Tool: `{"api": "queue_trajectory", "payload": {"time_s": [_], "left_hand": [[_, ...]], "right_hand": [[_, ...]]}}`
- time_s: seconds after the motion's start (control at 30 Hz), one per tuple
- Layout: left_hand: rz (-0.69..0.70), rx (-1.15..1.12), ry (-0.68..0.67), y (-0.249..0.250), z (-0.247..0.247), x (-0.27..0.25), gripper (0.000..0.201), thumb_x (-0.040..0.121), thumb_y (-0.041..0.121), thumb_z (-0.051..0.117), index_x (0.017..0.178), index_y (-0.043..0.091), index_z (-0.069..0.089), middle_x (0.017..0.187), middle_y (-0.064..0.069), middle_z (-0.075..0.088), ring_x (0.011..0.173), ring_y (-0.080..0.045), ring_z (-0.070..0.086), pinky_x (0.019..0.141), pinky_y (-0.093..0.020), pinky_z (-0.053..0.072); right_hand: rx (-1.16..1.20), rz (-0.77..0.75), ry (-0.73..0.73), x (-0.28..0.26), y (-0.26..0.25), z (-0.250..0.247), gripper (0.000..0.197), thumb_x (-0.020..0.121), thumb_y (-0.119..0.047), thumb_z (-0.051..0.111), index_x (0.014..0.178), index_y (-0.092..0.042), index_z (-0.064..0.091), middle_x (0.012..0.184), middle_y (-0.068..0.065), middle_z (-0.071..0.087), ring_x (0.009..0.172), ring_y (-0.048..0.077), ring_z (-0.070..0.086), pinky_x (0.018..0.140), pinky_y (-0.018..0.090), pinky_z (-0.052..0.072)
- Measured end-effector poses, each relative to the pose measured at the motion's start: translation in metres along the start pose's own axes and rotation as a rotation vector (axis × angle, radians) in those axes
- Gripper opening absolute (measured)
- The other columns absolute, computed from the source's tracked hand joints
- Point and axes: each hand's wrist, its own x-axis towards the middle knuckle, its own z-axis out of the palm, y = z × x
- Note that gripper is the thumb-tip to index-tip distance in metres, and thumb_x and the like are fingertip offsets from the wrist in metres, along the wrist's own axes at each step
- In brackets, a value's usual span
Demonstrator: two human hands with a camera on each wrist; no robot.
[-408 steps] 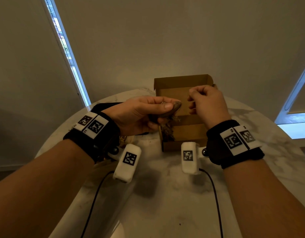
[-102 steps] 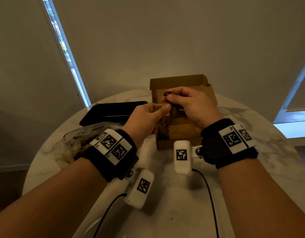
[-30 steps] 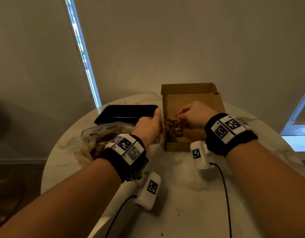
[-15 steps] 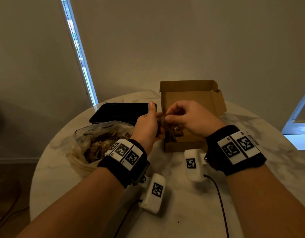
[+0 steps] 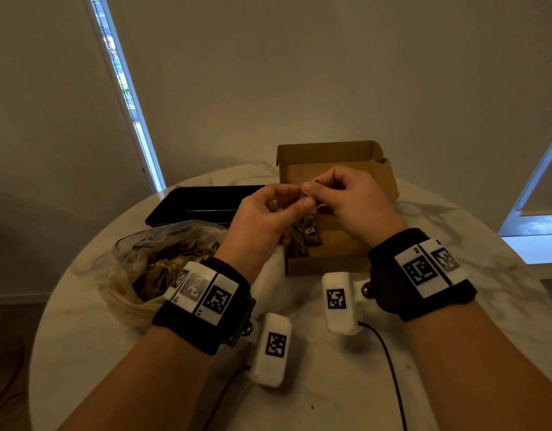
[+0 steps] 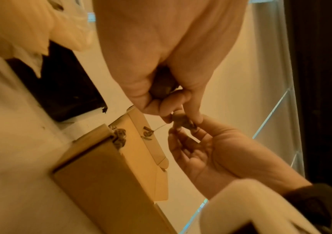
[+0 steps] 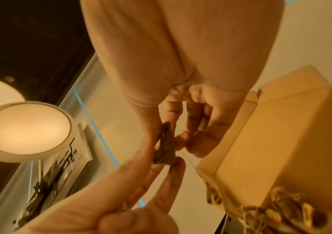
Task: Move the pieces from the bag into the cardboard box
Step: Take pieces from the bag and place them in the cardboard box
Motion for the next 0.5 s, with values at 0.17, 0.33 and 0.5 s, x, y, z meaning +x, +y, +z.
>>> {"api": "queue_trajectory", "payload": {"time_s": [0.17,0.33,0.5], "left_hand": [[-0.016,0.039,0.060,-0.001,0.004,-0.005,0.031,0.089,0.015,0.076,0.116,0.009,0.063,0.084,-0.002,0.071,0.052,0.001,0.059,0.047,-0.018,0.043],[-0.131,-0.079,0.129,-0.008,-0.002,-0.004,0.024,0.096,0.025,0.069,0.106,0.004,0.071,0.067,0.005,0.066,0.051,-0.001,0.056,0.055,-0.021,0.047],[-0.170,-0.091,0.099,-0.009,0.002,-0.005,0.023,0.098,0.025,0.065,0.107,0.004,0.070,0.059,0.010,0.063,0.048,0.002,0.055,0.054,-0.020,0.047]], "right_hand": [[0.176,0.085,-0.046,-0.003,-0.002,0.005,0.023,0.098,-0.030,0.066,0.097,-0.007,0.069,0.095,0.008,0.077,0.092,0.021,0.075,0.077,0.035,0.063],[0.154,0.091,-0.158,-0.003,-0.001,0.002,0.025,0.106,-0.028,0.051,0.107,-0.018,0.073,0.105,0.006,0.076,0.089,0.016,0.072,0.079,0.030,0.061],[-0.008,0.035,-0.198,0.000,0.008,0.000,0.023,0.100,-0.019,0.062,0.121,-0.018,0.072,0.110,-0.001,0.075,0.103,0.011,0.070,0.097,0.037,0.057]]}}
